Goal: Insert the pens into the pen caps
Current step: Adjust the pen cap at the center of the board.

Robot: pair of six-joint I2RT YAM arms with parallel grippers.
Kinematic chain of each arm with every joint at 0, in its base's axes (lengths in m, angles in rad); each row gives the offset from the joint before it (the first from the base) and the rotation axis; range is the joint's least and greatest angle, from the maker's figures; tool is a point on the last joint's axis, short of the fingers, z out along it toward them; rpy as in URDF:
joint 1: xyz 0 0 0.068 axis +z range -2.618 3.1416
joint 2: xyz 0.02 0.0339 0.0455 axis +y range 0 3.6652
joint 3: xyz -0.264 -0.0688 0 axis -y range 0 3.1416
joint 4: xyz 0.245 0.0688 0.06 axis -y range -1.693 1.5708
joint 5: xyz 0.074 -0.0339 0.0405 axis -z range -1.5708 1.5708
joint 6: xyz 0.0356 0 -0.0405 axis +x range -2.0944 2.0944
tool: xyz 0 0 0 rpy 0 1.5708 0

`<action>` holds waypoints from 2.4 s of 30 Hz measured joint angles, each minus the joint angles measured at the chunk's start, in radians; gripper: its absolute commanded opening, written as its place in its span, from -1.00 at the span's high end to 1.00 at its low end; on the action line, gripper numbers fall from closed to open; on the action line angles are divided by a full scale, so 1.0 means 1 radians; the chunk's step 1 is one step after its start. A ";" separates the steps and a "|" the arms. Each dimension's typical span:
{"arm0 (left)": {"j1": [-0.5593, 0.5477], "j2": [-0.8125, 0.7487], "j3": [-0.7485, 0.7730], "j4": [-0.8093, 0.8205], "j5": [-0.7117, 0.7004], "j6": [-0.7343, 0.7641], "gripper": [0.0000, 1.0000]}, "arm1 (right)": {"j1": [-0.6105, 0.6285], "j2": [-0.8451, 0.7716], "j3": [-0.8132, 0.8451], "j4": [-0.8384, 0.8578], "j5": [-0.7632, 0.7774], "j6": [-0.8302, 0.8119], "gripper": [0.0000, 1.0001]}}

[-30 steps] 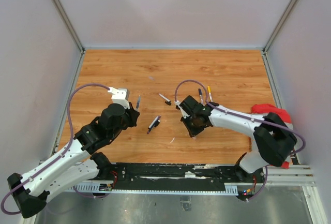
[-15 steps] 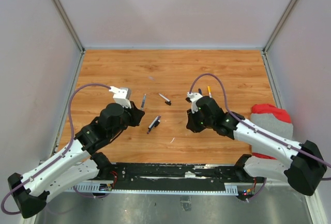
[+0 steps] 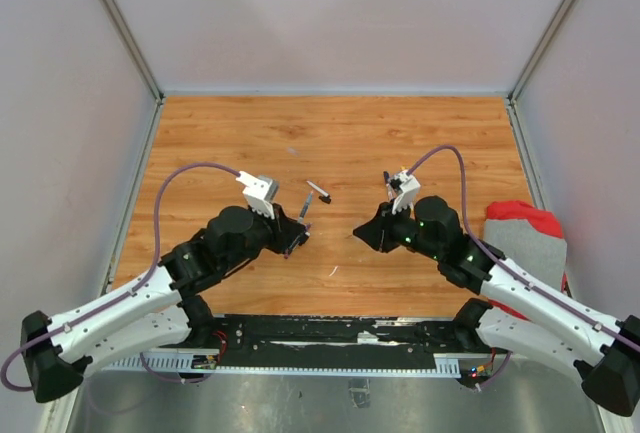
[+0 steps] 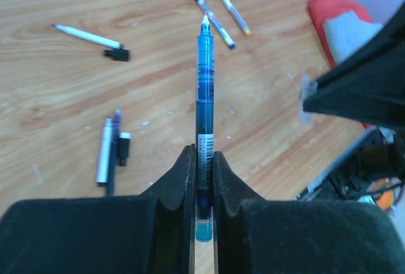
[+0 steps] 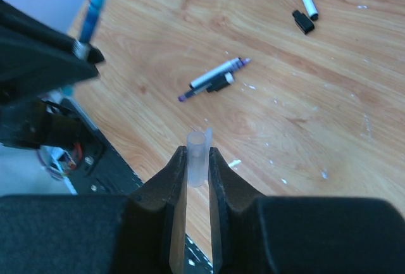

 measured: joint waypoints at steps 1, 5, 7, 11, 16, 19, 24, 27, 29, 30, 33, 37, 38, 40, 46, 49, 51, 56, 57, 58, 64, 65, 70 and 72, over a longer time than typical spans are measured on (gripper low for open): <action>-0.031 0.005 -0.001 0.005 0.000 0.000 0.99 | 0.000 -0.016 -0.013 0.027 -0.002 0.021 0.99; -0.122 0.019 -0.041 0.084 -0.003 -0.004 0.99 | 0.000 -0.068 -0.050 0.127 -0.005 0.093 0.99; -0.150 0.017 -0.065 0.126 -0.001 -0.004 0.99 | 0.000 -0.097 -0.072 0.185 -0.008 0.125 0.99; -0.198 -0.019 -0.103 0.202 0.015 0.006 0.99 | 0.000 -0.155 -0.123 0.319 -0.024 0.183 0.99; -0.224 -0.085 -0.111 0.293 0.074 0.037 0.99 | 0.000 -0.213 -0.203 0.490 -0.050 0.218 0.99; -0.224 -0.101 -0.114 0.351 0.120 0.056 0.99 | 0.000 -0.234 -0.241 0.581 -0.061 0.222 0.99; -0.224 -0.088 -0.129 0.413 0.191 0.074 0.99 | 0.000 -0.235 -0.269 0.726 -0.066 0.252 0.99; -0.224 -0.074 -0.129 0.435 0.223 0.079 0.99 | 0.000 -0.216 -0.269 0.801 -0.066 0.277 0.99; -0.224 -0.072 -0.129 0.445 0.235 0.083 0.99 | 0.000 -0.200 -0.269 0.848 -0.066 0.293 0.99; -0.225 -0.072 -0.129 0.450 0.242 0.084 0.99 | 0.000 -0.189 -0.269 0.868 -0.065 0.301 0.99; -0.225 -0.072 -0.129 0.459 0.253 0.090 0.99 | 0.000 -0.165 -0.266 0.905 -0.065 0.322 0.99; -0.225 -0.072 -0.129 0.459 0.257 0.092 0.99 | 0.000 -0.138 -0.259 0.942 -0.066 0.343 0.99; -0.225 -0.072 -0.129 0.459 0.257 0.092 0.99 | 0.000 -0.132 -0.256 0.951 -0.066 0.347 0.99; -0.225 -0.072 -0.129 0.459 0.257 0.092 0.99 | 0.000 -0.122 -0.251 0.973 -0.066 0.357 0.99; -0.225 -0.073 -0.129 0.460 0.257 0.093 0.99 | 0.000 -0.120 -0.248 1.023 -0.067 0.378 0.99; -0.225 -0.073 -0.129 0.460 0.257 0.093 0.99 | 0.000 -0.120 -0.248 1.035 -0.067 0.381 0.99; -0.225 -0.073 -0.129 0.460 0.257 0.093 0.99 | 0.000 -0.119 -0.246 1.036 -0.070 0.383 0.99; -0.225 -0.073 -0.129 0.460 0.257 0.093 0.99 | 0.000 -0.104 -0.239 1.040 -0.082 0.389 0.99; -0.225 -0.073 -0.129 0.460 0.257 0.093 0.99 | 0.000 -0.100 -0.237 1.040 -0.083 0.391 0.99; -0.225 -0.073 -0.129 0.460 0.257 0.093 0.99 | 0.000 -0.096 -0.235 1.041 -0.084 0.394 0.99; -0.225 -0.074 -0.129 0.460 0.257 0.093 0.99 | 0.000 -0.074 -0.232 1.042 -0.102 0.398 0.99; -0.225 -0.074 -0.129 0.460 0.257 0.093 0.99 | 0.000 -0.074 -0.232 1.042 -0.105 0.398 0.99; -0.225 -0.074 -0.129 0.460 0.257 0.093 0.99 | 0.000 -0.074 -0.232 1.042 -0.109 0.398 0.99; -0.225 -0.074 -0.129 0.459 0.257 0.093 0.99 | 0.000 -0.074 -0.232 1.042 -0.109 0.398 0.99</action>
